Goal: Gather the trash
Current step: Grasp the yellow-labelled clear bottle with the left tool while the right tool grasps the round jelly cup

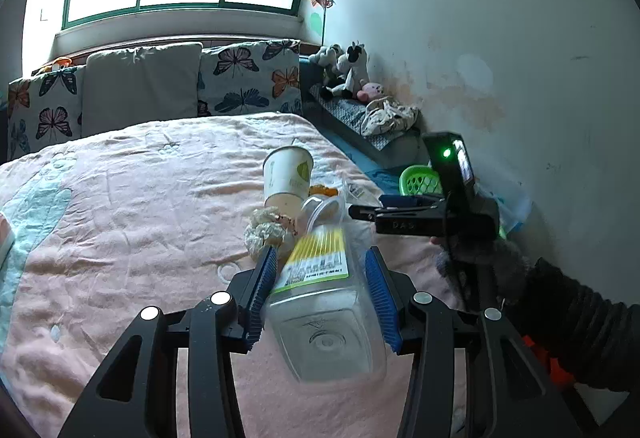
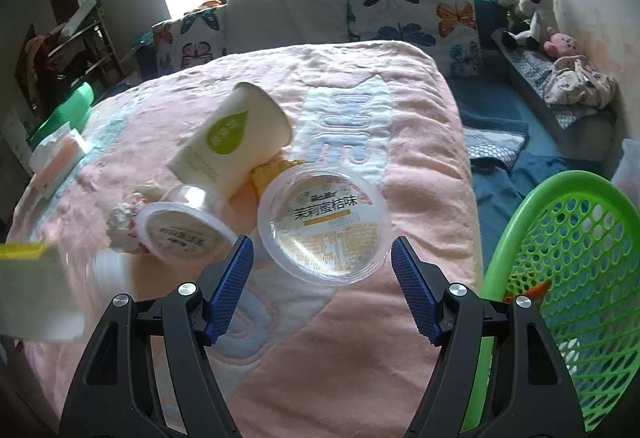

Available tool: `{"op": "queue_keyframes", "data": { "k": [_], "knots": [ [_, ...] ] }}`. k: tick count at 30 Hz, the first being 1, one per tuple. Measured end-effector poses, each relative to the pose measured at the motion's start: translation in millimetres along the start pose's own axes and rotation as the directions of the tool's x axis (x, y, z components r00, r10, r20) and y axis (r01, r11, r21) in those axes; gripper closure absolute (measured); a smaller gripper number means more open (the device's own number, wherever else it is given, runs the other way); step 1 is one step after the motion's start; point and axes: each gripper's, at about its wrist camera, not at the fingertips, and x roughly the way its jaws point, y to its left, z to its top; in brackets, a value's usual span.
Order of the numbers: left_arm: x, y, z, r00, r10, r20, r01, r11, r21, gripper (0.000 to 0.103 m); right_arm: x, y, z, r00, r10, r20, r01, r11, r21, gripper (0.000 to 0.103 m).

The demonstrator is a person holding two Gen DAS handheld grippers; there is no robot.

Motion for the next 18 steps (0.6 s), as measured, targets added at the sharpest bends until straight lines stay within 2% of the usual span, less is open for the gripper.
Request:
{"op": "queue_keyframes", "data": {
  "k": [8, 11, 18],
  "knots": [
    [-3.4, -2.3, 4.0, 1.0, -0.006, 0.015, 0.006, 1.0, 0.004, 0.059, 7.4, -4.8, 1.6, 1.0, 0.018, -0.006, -0.018, 0.999, 0.031, 0.031],
    [-4.2, -1.1, 2.5, 1.0, -0.008, 0.017, 0.008, 1.0, -0.005, 0.059, 9.2, -2.8, 1.3, 1.0, 0.017, -0.004, -0.017, 0.999, 0.03, 0.036],
    [-3.6, -7.5, 5.3, 0.999, -0.021, 0.026, 0.021, 1.0, -0.007, 0.059, -7.6, -9.7, -2.8, 0.999, 0.014, 0.032, -0.016, 0.998, 0.068, 0.037]
  ]
}}
